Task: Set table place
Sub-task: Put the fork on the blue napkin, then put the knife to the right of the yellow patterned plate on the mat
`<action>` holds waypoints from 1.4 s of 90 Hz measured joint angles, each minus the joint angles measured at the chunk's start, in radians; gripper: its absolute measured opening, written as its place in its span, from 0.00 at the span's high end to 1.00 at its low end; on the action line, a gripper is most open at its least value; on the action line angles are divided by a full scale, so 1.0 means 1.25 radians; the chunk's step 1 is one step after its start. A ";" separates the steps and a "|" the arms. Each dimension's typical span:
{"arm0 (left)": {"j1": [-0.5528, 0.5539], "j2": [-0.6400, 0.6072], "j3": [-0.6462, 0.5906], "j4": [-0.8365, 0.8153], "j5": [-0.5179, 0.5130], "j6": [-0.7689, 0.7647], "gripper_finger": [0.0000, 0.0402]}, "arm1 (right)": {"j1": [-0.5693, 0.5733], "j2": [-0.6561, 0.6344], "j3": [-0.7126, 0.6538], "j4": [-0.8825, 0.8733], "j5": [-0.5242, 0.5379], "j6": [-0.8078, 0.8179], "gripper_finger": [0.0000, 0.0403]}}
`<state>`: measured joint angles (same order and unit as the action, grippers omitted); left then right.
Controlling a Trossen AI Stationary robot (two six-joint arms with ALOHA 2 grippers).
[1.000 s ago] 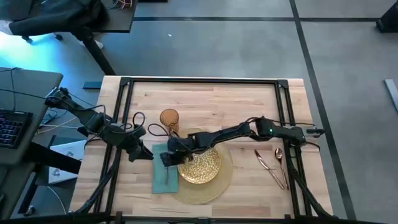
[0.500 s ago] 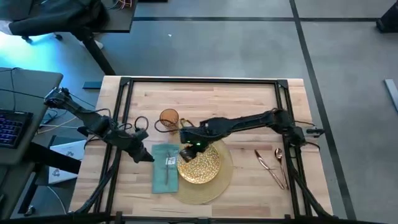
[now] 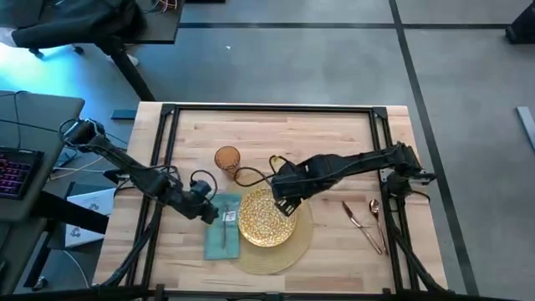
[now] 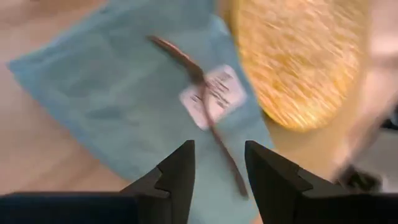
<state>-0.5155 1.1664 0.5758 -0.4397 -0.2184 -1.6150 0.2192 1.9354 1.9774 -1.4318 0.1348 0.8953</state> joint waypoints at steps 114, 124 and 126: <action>-0.010 0.099 0.196 0.060 0.108 0.079 1.00 | 0.181 -0.419 -0.620 0.191 -0.170 0.131 0.59; -0.013 0.087 0.198 0.130 0.103 0.139 1.00 | 0.188 -0.481 -0.789 0.260 -0.262 0.277 0.59; -0.013 0.086 0.198 0.141 0.102 0.150 1.00 | 0.188 -0.487 -0.816 0.269 -0.281 0.301 0.59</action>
<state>-0.5320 1.2739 0.8238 -0.2635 -0.0904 -1.4277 0.4542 1.3261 0.9574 -1.0960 -0.2159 1.2714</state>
